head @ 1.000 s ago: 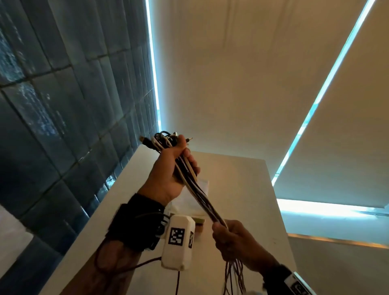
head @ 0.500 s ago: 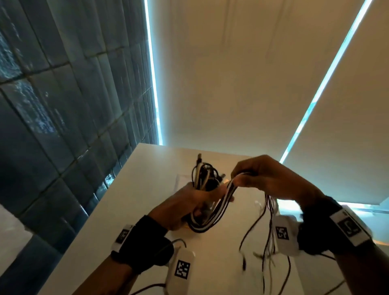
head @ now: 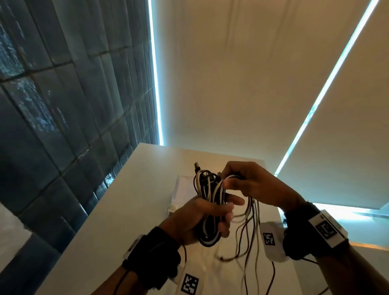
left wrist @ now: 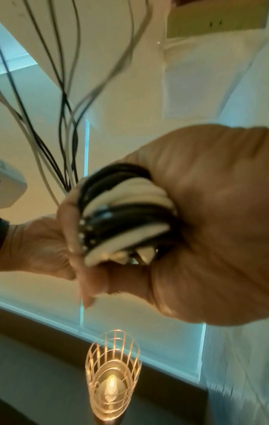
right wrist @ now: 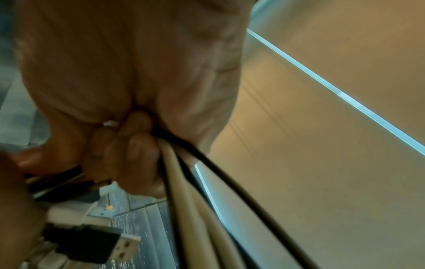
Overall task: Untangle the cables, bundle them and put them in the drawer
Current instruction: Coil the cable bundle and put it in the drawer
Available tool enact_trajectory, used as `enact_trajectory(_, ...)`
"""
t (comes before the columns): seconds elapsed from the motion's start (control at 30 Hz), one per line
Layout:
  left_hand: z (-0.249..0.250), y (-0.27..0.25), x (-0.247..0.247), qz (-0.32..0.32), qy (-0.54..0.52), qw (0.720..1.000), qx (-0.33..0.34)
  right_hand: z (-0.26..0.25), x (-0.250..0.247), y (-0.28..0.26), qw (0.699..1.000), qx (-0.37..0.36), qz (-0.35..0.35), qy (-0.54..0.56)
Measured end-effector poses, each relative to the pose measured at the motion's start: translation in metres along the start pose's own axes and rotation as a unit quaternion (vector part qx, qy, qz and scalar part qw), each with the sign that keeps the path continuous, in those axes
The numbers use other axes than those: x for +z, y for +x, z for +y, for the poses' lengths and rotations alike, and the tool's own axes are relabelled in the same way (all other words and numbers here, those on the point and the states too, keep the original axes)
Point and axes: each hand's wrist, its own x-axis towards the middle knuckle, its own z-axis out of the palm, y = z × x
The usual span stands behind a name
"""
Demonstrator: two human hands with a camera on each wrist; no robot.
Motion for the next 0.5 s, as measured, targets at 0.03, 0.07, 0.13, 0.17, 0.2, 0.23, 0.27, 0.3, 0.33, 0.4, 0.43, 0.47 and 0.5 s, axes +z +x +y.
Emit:
enact_trajectory(0.03,-0.001,0.0,0.001,-0.007,-0.004,1.0,0.002,0.004,0.0,-0.002,1.0,0.008,-0.003,0.028)
enact_trajectory(0.07,0.0,0.001,0.002,-0.01,-0.003,1.0,0.005,0.008,0.0,-0.004,0.998,0.014,-0.008,0.067)
enact_trajectory(0.13,0.004,0.001,0.005,0.005,0.006,1.0,0.01,0.018,0.001,-0.008,0.988,0.029,-0.018,0.149)
enact_trajectory(0.17,0.006,0.001,0.004,0.02,0.007,1.0,0.015,0.022,0.001,-0.011,0.983,0.04,-0.02,0.179)
enact_trajectory(0.2,0.009,0.001,0.003,0.034,0.003,0.999,0.023,0.029,0.002,-0.014,0.978,0.051,-0.018,0.202)
enact_trajectory(0.23,0.011,0.002,0.001,0.049,-0.004,0.998,0.032,0.035,0.003,-0.018,0.973,0.062,-0.011,0.221)
enact_trajectory(0.27,0.014,0.001,-0.001,0.063,-0.012,0.997,0.037,0.042,0.004,-0.022,0.969,0.071,0.0,0.237)
enact_trajectory(0.3,0.015,0.0,-0.005,0.075,-0.018,0.996,0.043,0.049,0.005,-0.027,0.965,0.078,0.014,0.251)
enact_trajectory(0.33,0.017,-0.001,-0.008,0.086,-0.021,0.995,0.051,0.056,0.007,-0.032,0.96,0.082,0.03,0.266)
enact_trajectory(0.4,0.019,-0.003,-0.012,0.102,-0.022,0.992,0.068,0.065,0.013,-0.041,0.95,0.089,0.066,0.291)
enact_trajectory(0.43,0.018,-0.003,-0.014,0.108,-0.022,0.991,0.074,0.069,0.016,-0.043,0.946,0.093,0.095,0.295)
enact_trajectory(0.47,0.016,-0.002,-0.015,0.113,-0.02,0.99,0.077,0.069,0.02,-0.044,0.944,0.096,0.136,0.285)
enact_trajectory(0.5,0.013,0.001,-0.016,0.118,-0.017,0.99,0.078,0.067,0.024,-0.043,0.943,0.097,0.192,0.255)
